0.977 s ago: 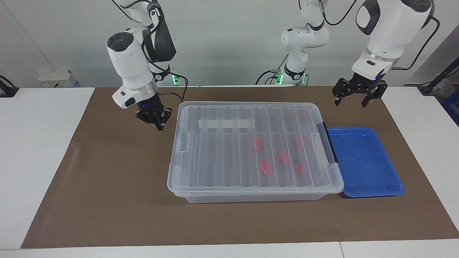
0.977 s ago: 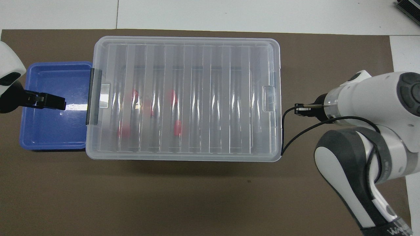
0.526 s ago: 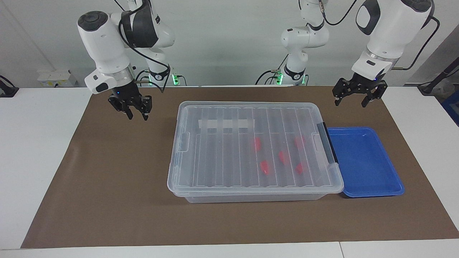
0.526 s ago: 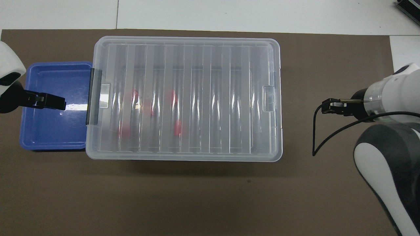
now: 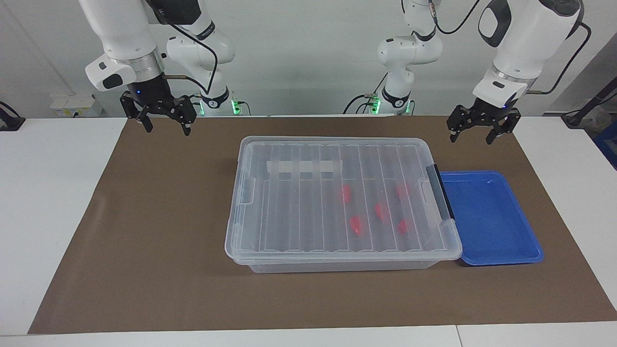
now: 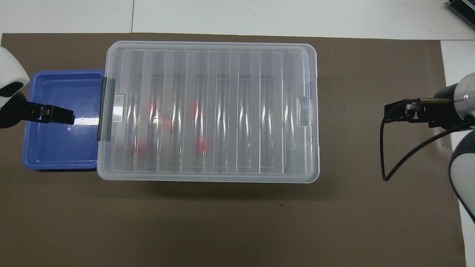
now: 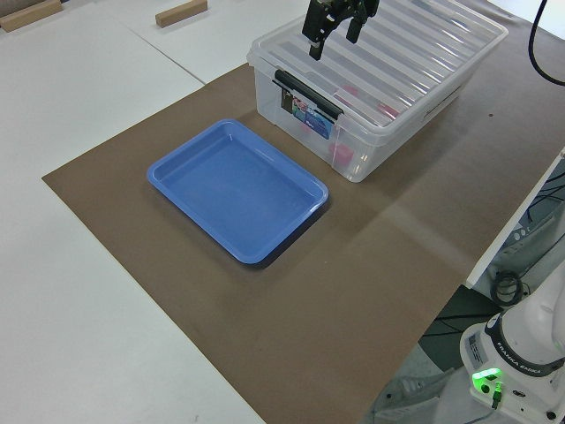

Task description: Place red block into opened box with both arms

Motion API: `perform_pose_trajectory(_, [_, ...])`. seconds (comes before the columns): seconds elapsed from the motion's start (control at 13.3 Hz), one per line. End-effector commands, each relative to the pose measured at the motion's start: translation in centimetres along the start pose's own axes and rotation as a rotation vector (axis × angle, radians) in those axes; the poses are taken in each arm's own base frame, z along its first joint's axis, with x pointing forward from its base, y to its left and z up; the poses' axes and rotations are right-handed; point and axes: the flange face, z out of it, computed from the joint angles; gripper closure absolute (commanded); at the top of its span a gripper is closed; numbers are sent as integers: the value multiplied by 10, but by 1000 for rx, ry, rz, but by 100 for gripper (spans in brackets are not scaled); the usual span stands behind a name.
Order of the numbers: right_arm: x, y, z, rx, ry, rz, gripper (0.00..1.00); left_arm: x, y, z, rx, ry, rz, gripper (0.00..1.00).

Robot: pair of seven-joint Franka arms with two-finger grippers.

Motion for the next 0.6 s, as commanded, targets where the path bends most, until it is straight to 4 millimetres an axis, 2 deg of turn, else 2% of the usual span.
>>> perform_pose_trajectory(0.0, [3, -4, 4, -16, -37, -34, 0, -9, -1, -1, -9, 6, 0, 0])
perform_pose_trajectory(0.23, [-4, -7, 6, -18, -72, -42, 0, -9, -1, -1, -9, 6, 0, 0])
perform_pose_trajectory(0.53, [-2, -4, 9, -11, -71, -33, 0, -9, -1, -1, -9, 6, 0, 0])
